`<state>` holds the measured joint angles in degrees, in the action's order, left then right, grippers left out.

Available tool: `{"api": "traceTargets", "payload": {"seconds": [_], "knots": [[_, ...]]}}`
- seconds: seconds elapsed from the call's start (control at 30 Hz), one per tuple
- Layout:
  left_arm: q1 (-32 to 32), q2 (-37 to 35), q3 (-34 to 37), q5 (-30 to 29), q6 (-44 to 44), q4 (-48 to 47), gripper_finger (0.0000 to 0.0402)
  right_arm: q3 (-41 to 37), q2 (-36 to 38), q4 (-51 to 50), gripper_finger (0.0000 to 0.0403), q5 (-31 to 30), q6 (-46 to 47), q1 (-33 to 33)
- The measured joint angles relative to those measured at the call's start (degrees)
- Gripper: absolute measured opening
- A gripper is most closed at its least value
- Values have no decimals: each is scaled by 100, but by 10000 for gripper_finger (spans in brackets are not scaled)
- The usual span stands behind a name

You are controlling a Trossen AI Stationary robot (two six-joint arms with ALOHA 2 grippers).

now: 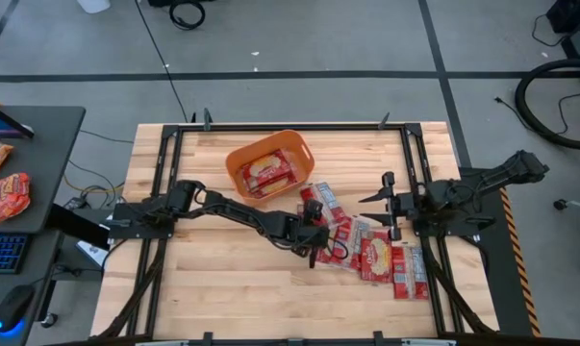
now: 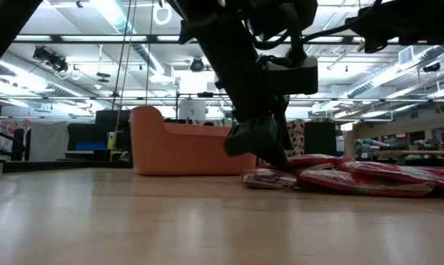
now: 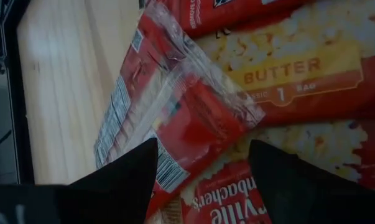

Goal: Sort popcorn bags into baskets
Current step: Put the popcorn bag into the orange bin

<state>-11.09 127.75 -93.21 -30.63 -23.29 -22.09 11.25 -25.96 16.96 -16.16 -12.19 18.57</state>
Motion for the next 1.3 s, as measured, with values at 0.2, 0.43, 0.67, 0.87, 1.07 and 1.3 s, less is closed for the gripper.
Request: {"api": "traceTargets", "payload": {"seconds": [0.2, 0.43, 0.67, 0.87, 1.07, 1.3], "knots": [[0, 58, 2, -62, -4, 105, 253, 0, 574, -566, 164, -219, 46, 90], [-2, 294, -15, -131, 7, 235, 216, 0, 811, -778, 164, -223, 52, 117], [-8, 425, -13, -602, 31, 475, 134, 7, 880, -877, 164, -228, 56, 115], [-63, 415, -274, -677, 201, 227, 44, 7, 885, -969, 164, -237, 61, 115], [-12, 69, -1221, 74, 705, -1365, 11, 7, 885, -981, 164, -243, 61, 115], [502, -308, -2414, 1900, 2069, -3797, 11, 7, 885, -984, 164, -239, 111, 115]]}}
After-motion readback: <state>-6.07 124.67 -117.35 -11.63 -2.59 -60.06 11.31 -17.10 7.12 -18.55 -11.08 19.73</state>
